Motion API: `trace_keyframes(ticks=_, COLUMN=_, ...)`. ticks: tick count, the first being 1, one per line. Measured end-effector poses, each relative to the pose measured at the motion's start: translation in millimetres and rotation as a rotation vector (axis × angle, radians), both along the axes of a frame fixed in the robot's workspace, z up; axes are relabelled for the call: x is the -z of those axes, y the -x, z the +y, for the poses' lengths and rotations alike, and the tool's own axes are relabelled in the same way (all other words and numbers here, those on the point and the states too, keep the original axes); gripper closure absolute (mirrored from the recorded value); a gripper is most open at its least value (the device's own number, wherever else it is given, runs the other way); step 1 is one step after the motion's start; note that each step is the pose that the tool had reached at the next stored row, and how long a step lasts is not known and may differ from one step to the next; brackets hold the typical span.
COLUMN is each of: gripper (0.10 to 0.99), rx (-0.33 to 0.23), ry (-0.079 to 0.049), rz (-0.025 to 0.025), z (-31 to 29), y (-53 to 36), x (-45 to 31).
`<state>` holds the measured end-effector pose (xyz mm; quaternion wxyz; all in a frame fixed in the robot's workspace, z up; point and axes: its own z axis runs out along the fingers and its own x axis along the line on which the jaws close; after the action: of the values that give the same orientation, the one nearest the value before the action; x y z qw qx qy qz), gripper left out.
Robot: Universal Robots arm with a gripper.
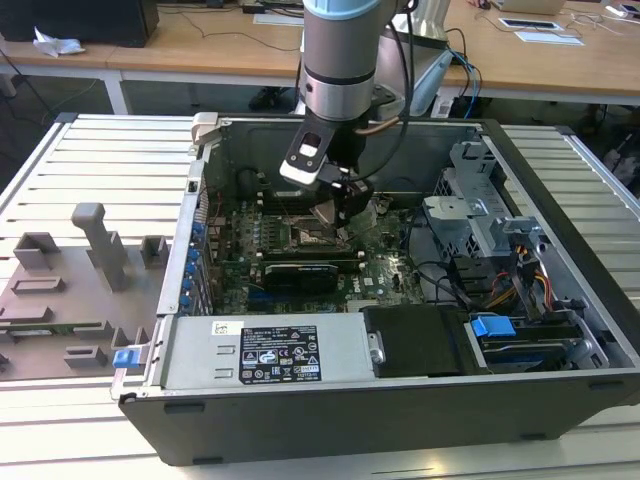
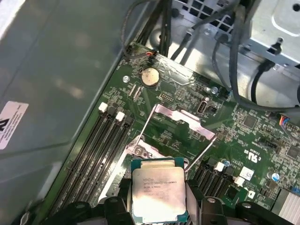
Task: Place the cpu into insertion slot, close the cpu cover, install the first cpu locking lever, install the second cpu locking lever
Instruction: 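Place the cpu into insertion slot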
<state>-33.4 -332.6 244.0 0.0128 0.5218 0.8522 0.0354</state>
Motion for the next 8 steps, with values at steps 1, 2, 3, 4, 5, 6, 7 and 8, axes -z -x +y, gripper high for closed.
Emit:
trace_keyframes(ticks=1, gripper=0.541, rx=0.009, ry=0.0, rz=-0.0001, z=0.0, y=0.0, x=0.0)
trace_keyframes(ticks=2, gripper=0.541, rx=0.02, ry=0.0, rz=0.0, z=0.0, y=0.0, x=0.1)
trace_keyframes(ticks=3, gripper=0.541, rx=0.029, ry=0.001, rz=0.0, z=0.0, y=0.0, x=0.1)
trace_keyframes(ticks=4, gripper=0.541, rx=0.038, ry=0.001, rz=0.0, z=0.0, y=0.0, x=0.2)
trace_keyframes(ticks=5, gripper=0.541, rx=0.051, ry=0.001, rz=0.0, z=0.0, y=0.0, x=0.2)
trace_keyframes(ticks=6, gripper=0.541, rx=0.06, ry=0.002, rz=0.0, z=0.0, y=0.0, x=0.3)
trace_keyframes(ticks=7, gripper=0.541, rx=0.069, ry=0.003, rz=-0.0001, z=0.0, y=0.0, x=0.3)
trace_keyframes(ticks=8, gripper=0.541, rx=0.088, ry=0.004, rz=0.0, z=0.0, y=0.0, x=0.4)
